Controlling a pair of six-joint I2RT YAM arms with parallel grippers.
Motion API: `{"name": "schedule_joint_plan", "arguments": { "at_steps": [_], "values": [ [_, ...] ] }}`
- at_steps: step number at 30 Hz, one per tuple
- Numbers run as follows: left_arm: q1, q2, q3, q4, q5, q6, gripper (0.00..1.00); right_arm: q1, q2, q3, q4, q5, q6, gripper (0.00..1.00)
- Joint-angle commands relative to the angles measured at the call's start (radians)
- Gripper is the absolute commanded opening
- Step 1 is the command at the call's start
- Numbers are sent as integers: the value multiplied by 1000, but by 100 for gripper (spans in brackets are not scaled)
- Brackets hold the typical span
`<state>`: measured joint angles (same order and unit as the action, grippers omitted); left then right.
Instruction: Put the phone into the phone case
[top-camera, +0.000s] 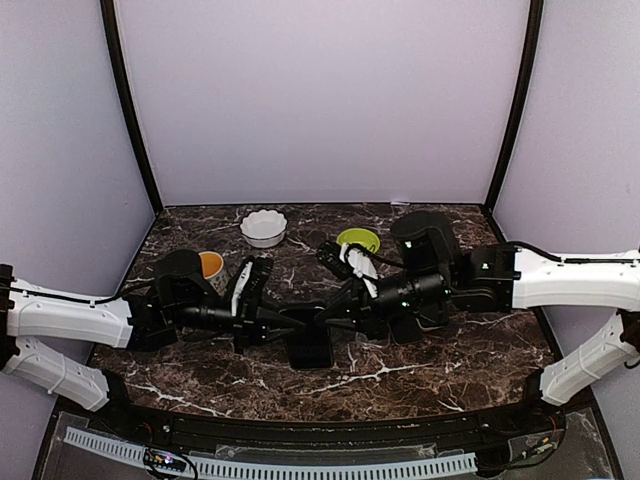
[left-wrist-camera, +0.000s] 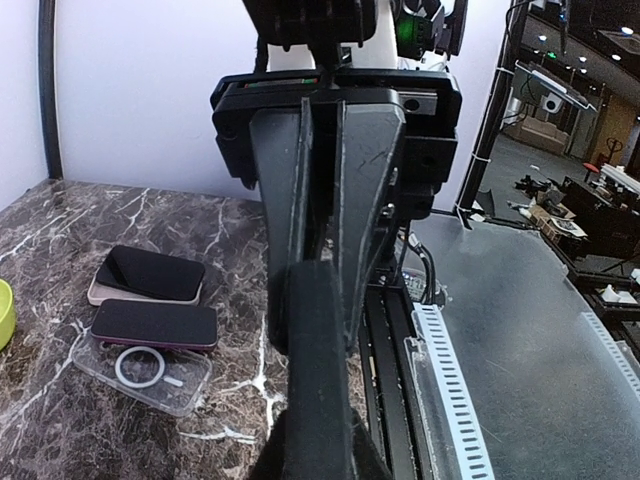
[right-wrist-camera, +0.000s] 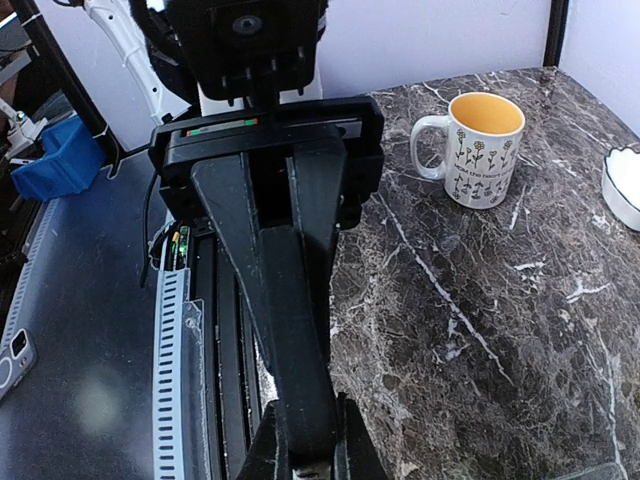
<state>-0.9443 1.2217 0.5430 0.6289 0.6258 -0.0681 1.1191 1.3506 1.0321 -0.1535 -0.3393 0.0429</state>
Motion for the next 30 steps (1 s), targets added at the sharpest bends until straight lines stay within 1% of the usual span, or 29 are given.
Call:
{"name": "schedule_joint_plan", "arguments": {
  "at_steps": [1, 2, 3, 6, 8, 12, 13, 15, 16, 18, 19, 20, 22, 23, 24, 25, 26, 28, 30],
  "values": [
    [-11, -49, 47, 71, 30, 1, 0, -4, -32, 27, 97, 5, 34, 0],
    [-12, -50, 45, 72, 28, -3, 0, -4, -45, 26, 107, 3, 36, 0],
    [-12, -50, 45, 71, 25, -7, 10, -4, -58, 25, 116, 2, 37, 0],
    [-11, -44, 37, 72, 25, -18, 29, -4, -109, 17, 148, 7, 45, 0],
    [-11, -38, 33, 71, 25, -27, 33, -4, -141, 8, 192, 13, 51, 0],
    [-11, -31, 32, 77, 30, -41, 33, -5, -181, -6, 225, 38, 59, 0],
    [-11, -29, 34, 78, 33, -43, 33, -5, -186, -7, 230, 42, 61, 0],
    [-12, -27, 40, 80, 39, -47, 21, -5, -187, -6, 233, 42, 66, 0],
    [-11, -27, 42, 80, 39, -51, 6, -5, -186, -7, 233, 43, 68, 0],
    [-11, -33, 43, 88, 36, -63, 0, -6, -182, -9, 230, 46, 72, 0],
    [-11, -42, 38, 110, 34, -68, 0, -5, -182, -12, 228, 52, 75, 0],
    [-12, -47, 33, 126, 28, -83, 0, -5, -178, -17, 226, 58, 80, 10],
    [-11, -63, 13, 191, 13, -118, 0, -5, -177, -33, 225, 66, 92, 39],
    [-11, -71, 0, 235, 7, -143, 0, -5, -175, -43, 227, 70, 102, 52],
    [-11, -75, -10, 257, -9, -156, 0, -5, -173, -54, 230, 72, 113, 60],
    [-12, -84, -12, 291, -17, -178, 0, -5, -168, -64, 236, 72, 126, 65],
    [-12, -87, -18, 305, -41, -187, 0, -5, -162, -77, 242, 72, 144, 68],
    [-11, -99, -20, 339, -74, -214, 0, -5, -143, -96, 261, 78, 176, 71],
    [-11, -100, -20, 365, -88, -233, 0, -5, -117, -99, 255, 78, 197, 70]
  ]
}}
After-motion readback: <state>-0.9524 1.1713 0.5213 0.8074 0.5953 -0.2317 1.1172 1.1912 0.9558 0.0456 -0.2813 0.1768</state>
